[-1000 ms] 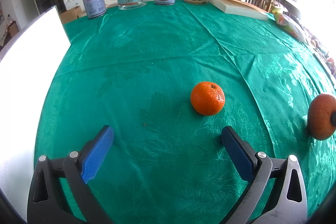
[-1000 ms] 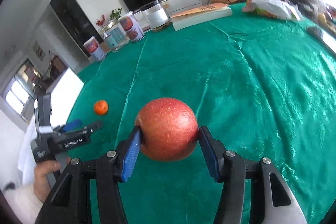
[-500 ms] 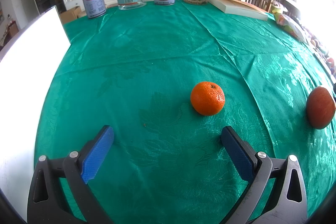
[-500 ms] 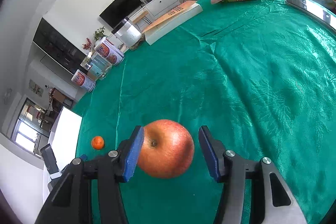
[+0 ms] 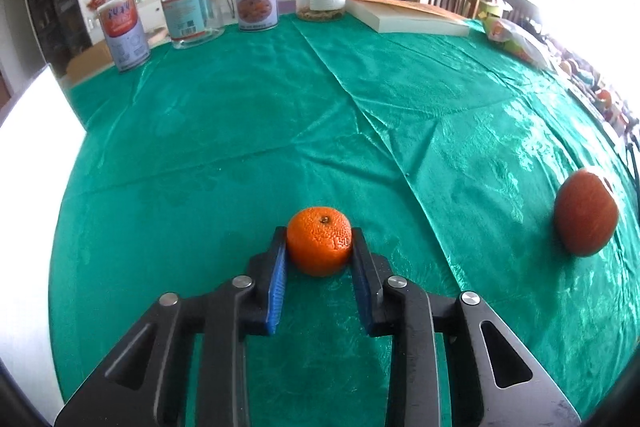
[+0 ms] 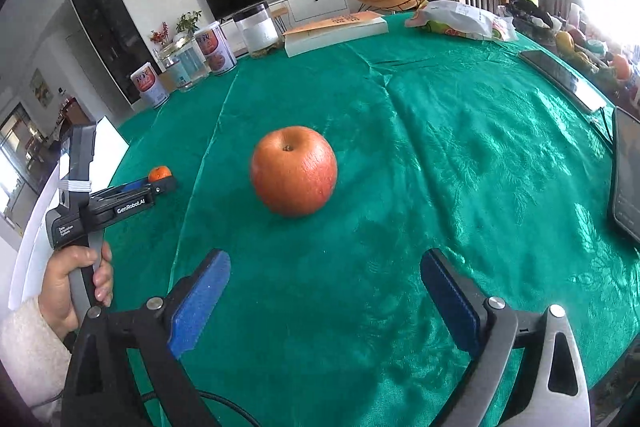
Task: Organize fruits
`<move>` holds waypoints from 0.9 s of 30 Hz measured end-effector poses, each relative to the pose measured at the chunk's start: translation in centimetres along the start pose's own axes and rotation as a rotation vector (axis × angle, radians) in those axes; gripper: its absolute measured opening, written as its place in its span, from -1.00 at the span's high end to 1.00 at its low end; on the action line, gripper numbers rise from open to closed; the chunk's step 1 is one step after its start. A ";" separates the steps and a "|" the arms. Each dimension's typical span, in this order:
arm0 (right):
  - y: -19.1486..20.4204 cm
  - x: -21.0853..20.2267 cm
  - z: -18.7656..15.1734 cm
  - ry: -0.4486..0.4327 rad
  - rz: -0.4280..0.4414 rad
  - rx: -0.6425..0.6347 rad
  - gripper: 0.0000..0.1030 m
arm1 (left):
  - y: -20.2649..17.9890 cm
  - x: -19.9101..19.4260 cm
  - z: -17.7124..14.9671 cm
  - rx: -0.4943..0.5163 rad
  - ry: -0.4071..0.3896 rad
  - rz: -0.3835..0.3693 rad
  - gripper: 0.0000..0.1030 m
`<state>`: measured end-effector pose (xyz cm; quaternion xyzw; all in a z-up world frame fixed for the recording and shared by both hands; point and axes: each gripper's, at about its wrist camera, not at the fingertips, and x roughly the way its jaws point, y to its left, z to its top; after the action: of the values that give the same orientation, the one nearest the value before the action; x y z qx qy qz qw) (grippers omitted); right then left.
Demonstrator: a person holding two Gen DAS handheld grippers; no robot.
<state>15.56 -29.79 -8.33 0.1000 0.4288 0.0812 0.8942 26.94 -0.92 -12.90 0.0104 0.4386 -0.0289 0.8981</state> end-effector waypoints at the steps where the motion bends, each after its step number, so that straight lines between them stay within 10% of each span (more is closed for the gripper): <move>1: 0.5 0.4 0.7 0.004 0.003 -0.015 -0.86 | 0.1 -0.3 0.0 -0.018 -0.005 -0.001 0.44; 9: 4.8 8.8 4.9 0.196 -0.121 -0.111 -0.85 | 1.1 -6.6 -2.4 -0.141 0.004 -0.125 0.46; 11: 4.6 9.6 5.0 0.225 -0.180 -0.095 -0.30 | 1.5 -8.7 -3.0 -0.159 0.013 -0.169 0.46; 27: 9.9 -3.4 2.1 0.149 0.406 0.080 -0.28 | 9.0 -30.2 -8.2 -0.247 -0.101 -0.448 0.46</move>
<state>14.46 -21.28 -2.04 0.2136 0.4675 0.2498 0.8206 2.51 9.73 5.76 -0.1983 0.3848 -0.1737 0.8846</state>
